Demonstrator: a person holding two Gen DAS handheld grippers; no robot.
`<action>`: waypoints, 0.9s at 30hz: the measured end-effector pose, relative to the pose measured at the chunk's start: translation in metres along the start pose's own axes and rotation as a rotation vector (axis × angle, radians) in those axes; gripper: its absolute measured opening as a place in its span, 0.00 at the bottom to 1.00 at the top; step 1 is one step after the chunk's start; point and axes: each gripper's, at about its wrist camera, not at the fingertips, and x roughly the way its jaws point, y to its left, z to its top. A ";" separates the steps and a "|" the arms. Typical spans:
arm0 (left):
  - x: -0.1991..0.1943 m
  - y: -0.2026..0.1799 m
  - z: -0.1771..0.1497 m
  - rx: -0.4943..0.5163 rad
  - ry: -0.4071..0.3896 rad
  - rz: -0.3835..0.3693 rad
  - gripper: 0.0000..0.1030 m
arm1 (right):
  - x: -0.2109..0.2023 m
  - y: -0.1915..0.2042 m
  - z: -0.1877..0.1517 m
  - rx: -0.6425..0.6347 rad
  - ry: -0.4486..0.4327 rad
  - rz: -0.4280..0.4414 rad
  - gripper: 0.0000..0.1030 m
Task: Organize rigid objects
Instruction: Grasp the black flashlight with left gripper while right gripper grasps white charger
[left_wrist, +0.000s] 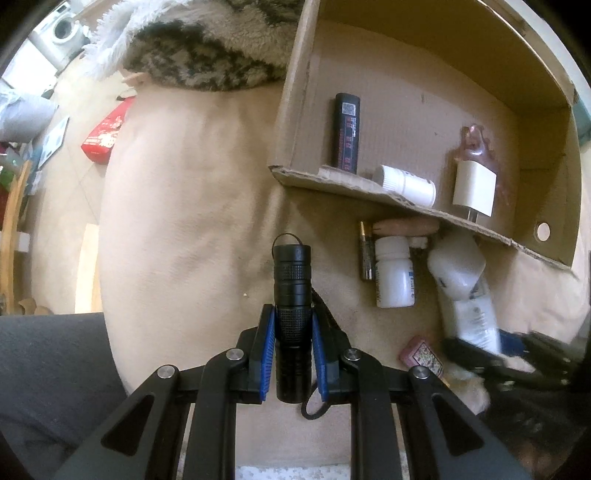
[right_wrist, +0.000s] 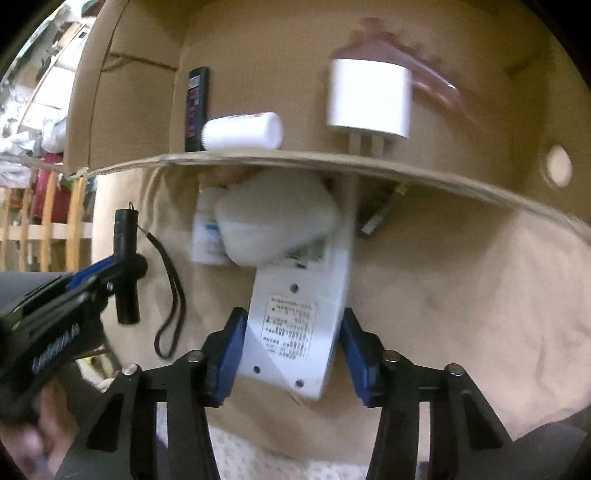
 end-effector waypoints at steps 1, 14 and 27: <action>0.002 0.002 0.002 0.000 0.000 0.002 0.17 | -0.004 -0.007 -0.004 -0.007 -0.003 -0.003 0.48; 0.009 0.004 0.002 -0.004 0.015 0.002 0.17 | 0.015 -0.018 0.004 -0.032 -0.019 -0.139 0.49; 0.010 0.003 0.002 0.003 0.017 -0.001 0.17 | 0.022 0.016 0.004 -0.126 -0.135 -0.267 0.47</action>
